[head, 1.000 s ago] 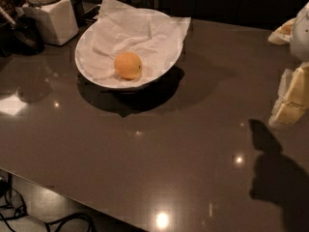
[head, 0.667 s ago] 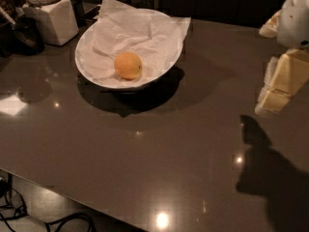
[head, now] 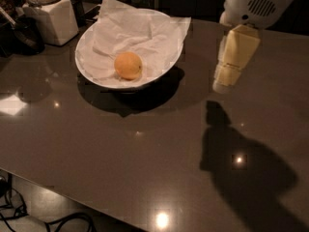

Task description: Pick orange from white bowl

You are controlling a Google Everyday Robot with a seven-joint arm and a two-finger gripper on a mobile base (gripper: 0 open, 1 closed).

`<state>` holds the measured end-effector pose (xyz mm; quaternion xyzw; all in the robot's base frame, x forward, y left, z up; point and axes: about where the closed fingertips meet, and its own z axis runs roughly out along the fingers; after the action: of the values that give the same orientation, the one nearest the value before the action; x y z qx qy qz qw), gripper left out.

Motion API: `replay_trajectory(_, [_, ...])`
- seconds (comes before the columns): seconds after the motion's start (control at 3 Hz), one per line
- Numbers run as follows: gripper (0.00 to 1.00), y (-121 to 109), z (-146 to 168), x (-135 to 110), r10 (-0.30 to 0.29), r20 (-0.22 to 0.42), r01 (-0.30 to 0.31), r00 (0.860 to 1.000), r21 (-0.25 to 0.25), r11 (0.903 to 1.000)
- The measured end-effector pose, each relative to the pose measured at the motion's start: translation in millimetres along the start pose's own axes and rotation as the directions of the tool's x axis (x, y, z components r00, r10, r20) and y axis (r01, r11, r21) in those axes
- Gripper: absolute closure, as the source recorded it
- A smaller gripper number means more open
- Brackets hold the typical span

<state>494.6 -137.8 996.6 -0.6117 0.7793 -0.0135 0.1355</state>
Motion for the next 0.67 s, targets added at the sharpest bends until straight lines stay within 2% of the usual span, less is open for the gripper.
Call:
replay_trajectory(0.33, [0.0,-4.8,0.3,-8.0,-0.008,0.019,0.007,1.0,0.02,0.9998])
replay_trajectory(0.67, [0.0,-11.4,5.2,-42.8,-0.052,0.061,0.05,0.997,0.031,0.9982])
